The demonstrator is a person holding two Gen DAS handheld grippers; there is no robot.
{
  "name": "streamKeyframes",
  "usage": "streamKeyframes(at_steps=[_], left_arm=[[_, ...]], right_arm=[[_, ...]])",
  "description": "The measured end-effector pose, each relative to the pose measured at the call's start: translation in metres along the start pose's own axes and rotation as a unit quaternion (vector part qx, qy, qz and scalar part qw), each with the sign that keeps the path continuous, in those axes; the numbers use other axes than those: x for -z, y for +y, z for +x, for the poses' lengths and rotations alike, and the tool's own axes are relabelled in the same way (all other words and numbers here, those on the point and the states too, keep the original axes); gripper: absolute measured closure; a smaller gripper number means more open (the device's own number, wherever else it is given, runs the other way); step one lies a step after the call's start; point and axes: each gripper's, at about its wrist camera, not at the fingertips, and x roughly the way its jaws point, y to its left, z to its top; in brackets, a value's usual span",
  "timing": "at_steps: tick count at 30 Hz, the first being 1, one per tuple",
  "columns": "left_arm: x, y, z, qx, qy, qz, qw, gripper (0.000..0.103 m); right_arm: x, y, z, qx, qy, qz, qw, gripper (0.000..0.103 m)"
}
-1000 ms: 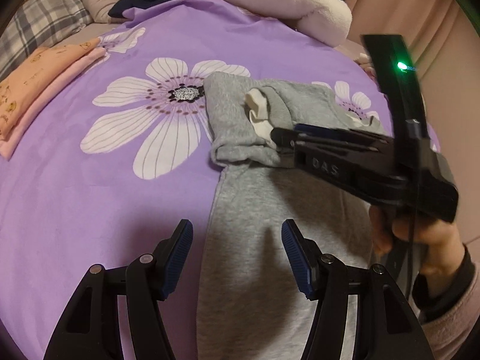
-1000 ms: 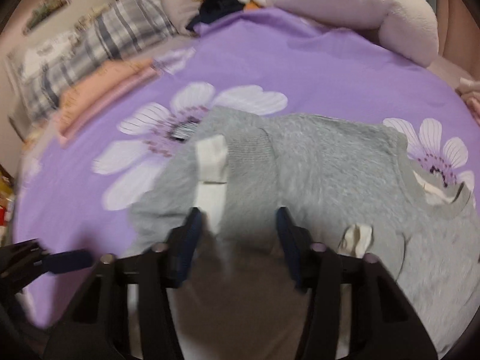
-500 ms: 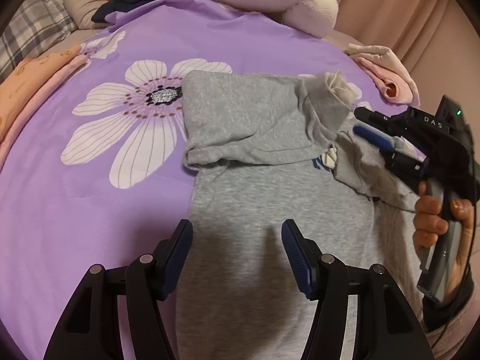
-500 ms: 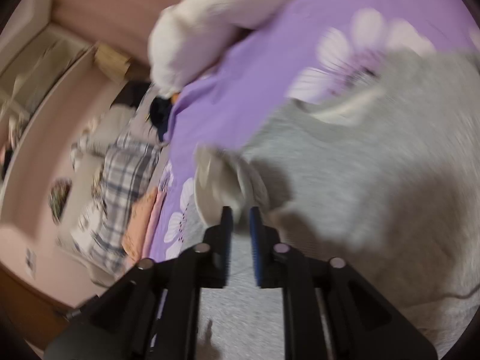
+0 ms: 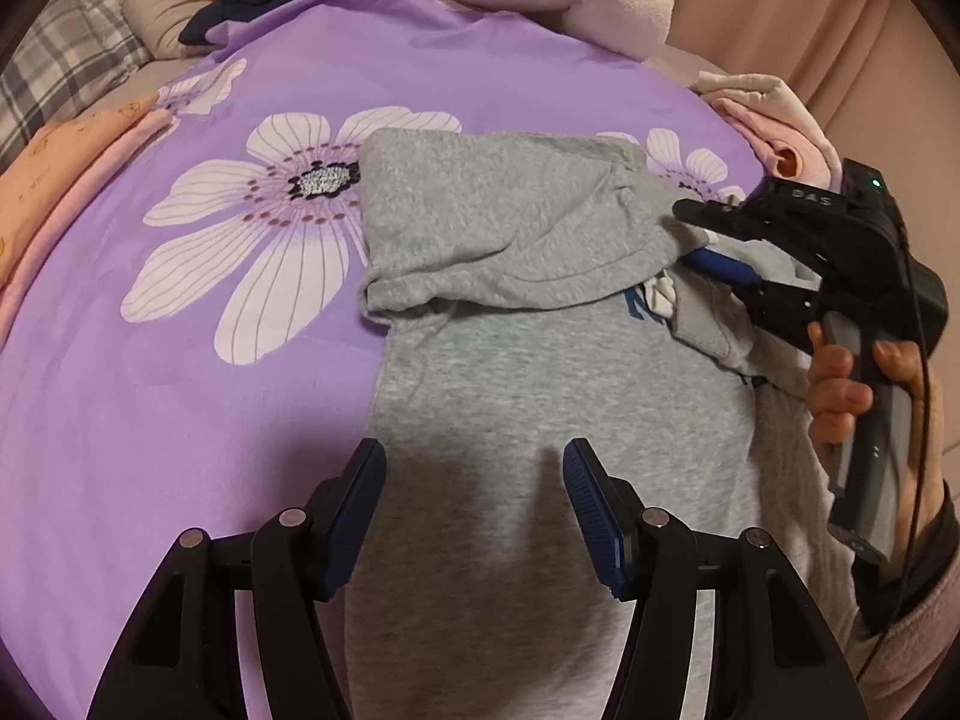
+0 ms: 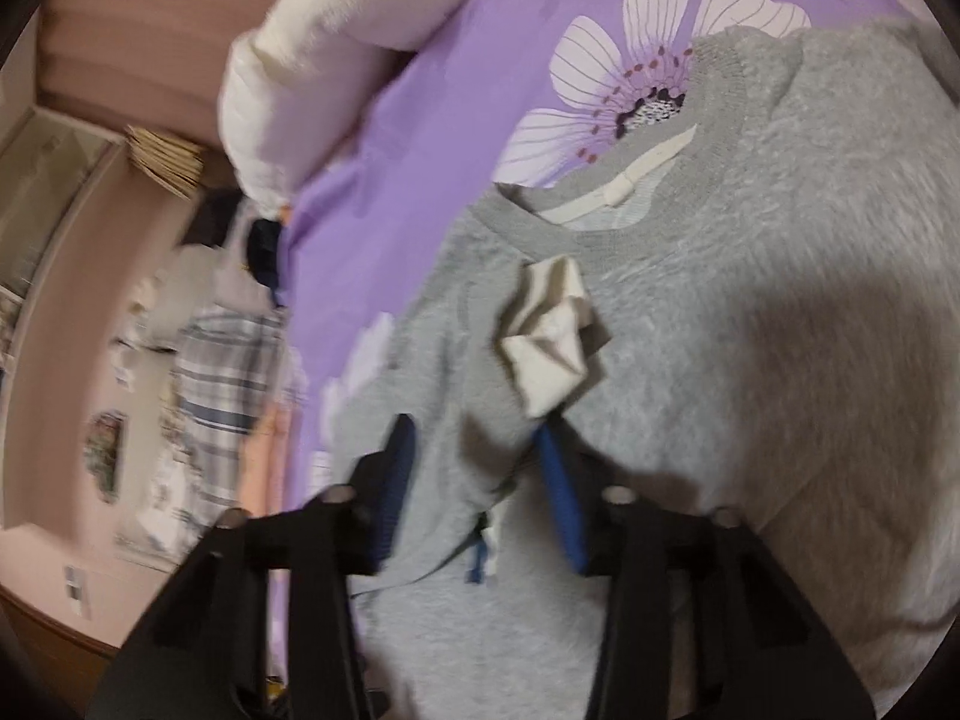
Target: Fold small clothes
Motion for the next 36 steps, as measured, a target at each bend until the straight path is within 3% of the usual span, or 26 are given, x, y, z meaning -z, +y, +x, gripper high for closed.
streamKeyframes(at_steps=[6,10,17,20,24,27,30,32,33,34,36], left_arm=[[0.0,0.005,0.001,-0.004,0.001,-0.006,1.0,0.042],[0.0,0.005,0.0,-0.006,0.003,-0.006,1.0,0.042],[-0.002,0.006,-0.003,-0.009,0.0,-0.01,0.9999,0.042],[-0.002,0.004,-0.004,-0.009,-0.001,-0.009,0.9999,0.042],[-0.004,-0.002,-0.004,-0.011,0.001,-0.001,0.9999,0.042],[-0.009,-0.008,-0.003,-0.011,0.006,0.007,0.9999,0.042],[-0.02,-0.018,-0.004,-0.002,0.001,0.013,0.9999,0.042],[-0.028,-0.026,-0.005,0.013,-0.003,0.018,0.9997,0.042],[-0.032,-0.029,-0.005,0.026,-0.003,0.019,0.9995,0.042],[-0.035,-0.032,-0.005,0.04,-0.002,0.017,0.9991,0.042],[-0.041,-0.033,-0.002,0.056,0.002,0.001,0.9984,0.042]], right_arm=[[-0.019,-0.001,0.013,0.023,-0.007,0.0,1.0,0.071],[-0.018,0.02,0.009,0.061,-0.02,-0.059,0.996,0.089],[-0.024,0.058,-0.087,0.005,-0.143,-0.132,0.981,0.09],[-0.021,0.048,-0.113,0.021,-0.163,-0.132,0.977,0.09],[-0.016,-0.002,-0.12,0.087,-0.152,-0.103,0.979,0.089],[-0.01,-0.035,-0.104,0.097,-0.103,-0.066,0.988,0.086],[0.001,-0.048,-0.09,0.118,-0.054,-0.08,0.988,0.078],[0.005,-0.047,-0.097,0.12,-0.064,-0.096,0.986,0.074],[0.006,-0.048,-0.103,0.111,-0.071,-0.097,0.986,0.068],[0.003,-0.049,-0.107,0.098,-0.076,-0.094,0.988,0.056],[-0.002,-0.056,-0.116,0.081,-0.081,-0.078,0.99,0.049]])
